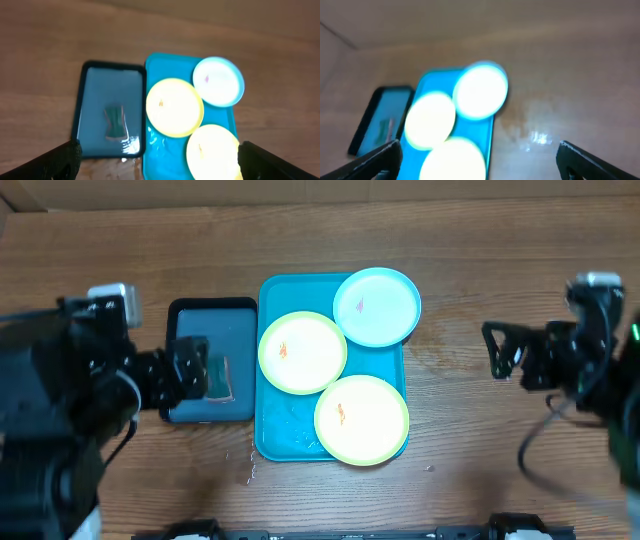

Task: Clean dirty plates on tray and stack at the side
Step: 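Move the right gripper over the tray toward the lower yellow plate, then grasp the rim of the lower yellow plate with the right gripper, then lower the left gripper into the black tray and grasp the sponge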

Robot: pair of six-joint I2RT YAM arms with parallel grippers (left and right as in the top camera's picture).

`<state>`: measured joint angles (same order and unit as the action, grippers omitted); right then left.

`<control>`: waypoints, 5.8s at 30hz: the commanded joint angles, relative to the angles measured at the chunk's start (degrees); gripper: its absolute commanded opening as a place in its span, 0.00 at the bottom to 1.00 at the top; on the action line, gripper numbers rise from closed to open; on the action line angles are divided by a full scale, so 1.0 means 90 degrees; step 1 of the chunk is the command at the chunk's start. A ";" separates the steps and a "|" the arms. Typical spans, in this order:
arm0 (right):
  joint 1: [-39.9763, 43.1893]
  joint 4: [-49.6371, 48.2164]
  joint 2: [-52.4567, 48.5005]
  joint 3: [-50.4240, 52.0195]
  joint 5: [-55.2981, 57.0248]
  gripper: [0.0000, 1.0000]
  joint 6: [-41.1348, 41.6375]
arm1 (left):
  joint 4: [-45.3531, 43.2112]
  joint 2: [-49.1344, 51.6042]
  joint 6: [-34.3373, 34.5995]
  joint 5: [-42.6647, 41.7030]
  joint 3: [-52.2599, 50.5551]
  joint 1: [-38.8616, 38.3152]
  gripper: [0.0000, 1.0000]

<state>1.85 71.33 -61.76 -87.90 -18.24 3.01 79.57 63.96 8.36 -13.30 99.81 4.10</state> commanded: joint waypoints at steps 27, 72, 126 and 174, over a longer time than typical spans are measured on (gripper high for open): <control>-0.1698 -0.0478 -0.1870 0.1348 -0.1008 0.62 0.1367 | 0.0641 0.0964 -0.0163 0.0204 -0.1277 -0.0044 0.09; -0.3835 -0.5804 -0.4085 0.3065 0.1736 0.32 0.2193 | 0.0393 0.1173 0.0121 0.0386 -0.1384 -0.0044 0.52; -0.3835 -0.6756 -0.5224 0.3145 0.1783 0.10 0.2344 | 0.0265 0.1173 0.0095 0.0721 -0.1384 -0.0044 0.53; -0.3835 -0.6761 -0.5202 0.3055 0.1734 0.05 0.2390 | -0.1914 0.2851 -0.0080 0.0879 -0.3240 -0.0044 0.41</control>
<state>-32.67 11.07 -108.22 -60.23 -2.72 24.58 63.59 87.22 8.84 -5.72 71.07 4.10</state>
